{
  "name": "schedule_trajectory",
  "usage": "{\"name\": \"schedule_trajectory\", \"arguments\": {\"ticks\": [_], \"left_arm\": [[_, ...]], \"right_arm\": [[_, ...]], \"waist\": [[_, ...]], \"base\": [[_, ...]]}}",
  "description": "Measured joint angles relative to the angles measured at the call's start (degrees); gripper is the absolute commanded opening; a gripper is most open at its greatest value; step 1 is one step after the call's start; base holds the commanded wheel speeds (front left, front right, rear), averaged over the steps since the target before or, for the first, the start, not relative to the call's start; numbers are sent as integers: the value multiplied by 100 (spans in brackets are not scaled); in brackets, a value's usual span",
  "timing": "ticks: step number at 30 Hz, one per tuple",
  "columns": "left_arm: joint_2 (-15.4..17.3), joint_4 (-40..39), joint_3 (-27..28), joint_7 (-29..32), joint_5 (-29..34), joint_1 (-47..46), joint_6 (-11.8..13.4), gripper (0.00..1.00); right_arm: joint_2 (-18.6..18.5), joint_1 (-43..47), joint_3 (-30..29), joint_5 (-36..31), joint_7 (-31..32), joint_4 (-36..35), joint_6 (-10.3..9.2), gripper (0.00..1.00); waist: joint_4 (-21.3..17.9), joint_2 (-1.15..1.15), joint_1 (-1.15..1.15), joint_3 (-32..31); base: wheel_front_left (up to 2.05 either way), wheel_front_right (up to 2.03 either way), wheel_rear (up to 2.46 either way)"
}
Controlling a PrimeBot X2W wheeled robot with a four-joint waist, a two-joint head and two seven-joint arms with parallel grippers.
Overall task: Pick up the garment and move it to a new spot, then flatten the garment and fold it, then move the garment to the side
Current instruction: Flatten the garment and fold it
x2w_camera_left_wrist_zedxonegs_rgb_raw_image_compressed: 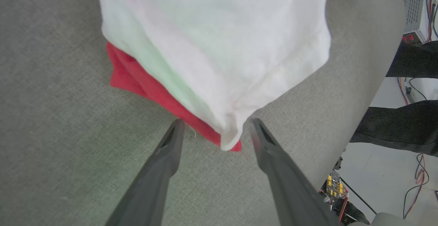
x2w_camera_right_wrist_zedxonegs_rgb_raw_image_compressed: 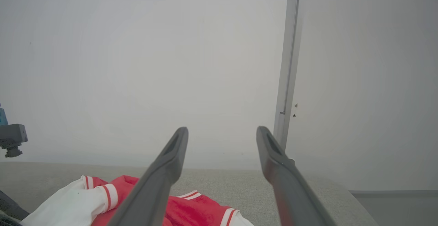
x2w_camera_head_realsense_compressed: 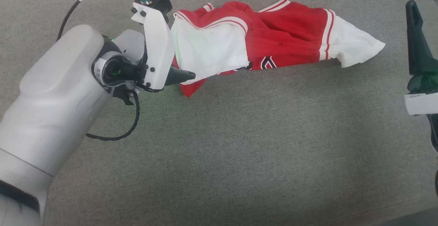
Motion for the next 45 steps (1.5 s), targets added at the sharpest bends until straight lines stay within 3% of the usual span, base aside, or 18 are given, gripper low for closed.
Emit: {"name": "schedule_trajectory", "arguments": {"ticks": [3, 4, 17, 22, 32, 39, 45], "left_arm": [[-20, 14, -22, -42, -15, -31, -15, 56], [-24, -7, -57, -52, -100, -34, -15, 0], [-5, -136, -185, -346, -293, -65, -18, 0], [403, -172, -283, -281, -307, -158, -18, 0], [1971, 188, -708, -597, 558, -132, -22, 0], [2295, 606, -946, -1377, 1269, -197, -24, 0], [2040, 983, -998, -1912, 1314, -233, -24, 0]], "right_arm": [[9, -23, 20, -24, 18, -3, 0, 100], [14, -24, 32, -53, 49, -3, 0, 100], [32, -46, -5, -96, 122, -118, 0, 100], [16, -1, -40, -132, 201, -175, 0, 100], [64, 34, -44, -208, 322, -387, 0, 100], [44, 36, -64, -252, 423, -528, 0, 100], [27, 57, -63, -291, 547, -612, 0, 100]], "waist": [[20, 0, 0, 5], [36, 0, 0, -7], [138, 0, 0, 30], [253, 0, 0, -11], [404, 0, 0, 127], [407, 0, 0, 309], [411, 0, 0, 337]], "base": [[0, 0, 0], [0, 0, 0], [0, 0, 0], [0, 0, 0], [0, 0, 0], [0, 0, 0], [0, 0, 0]]}}
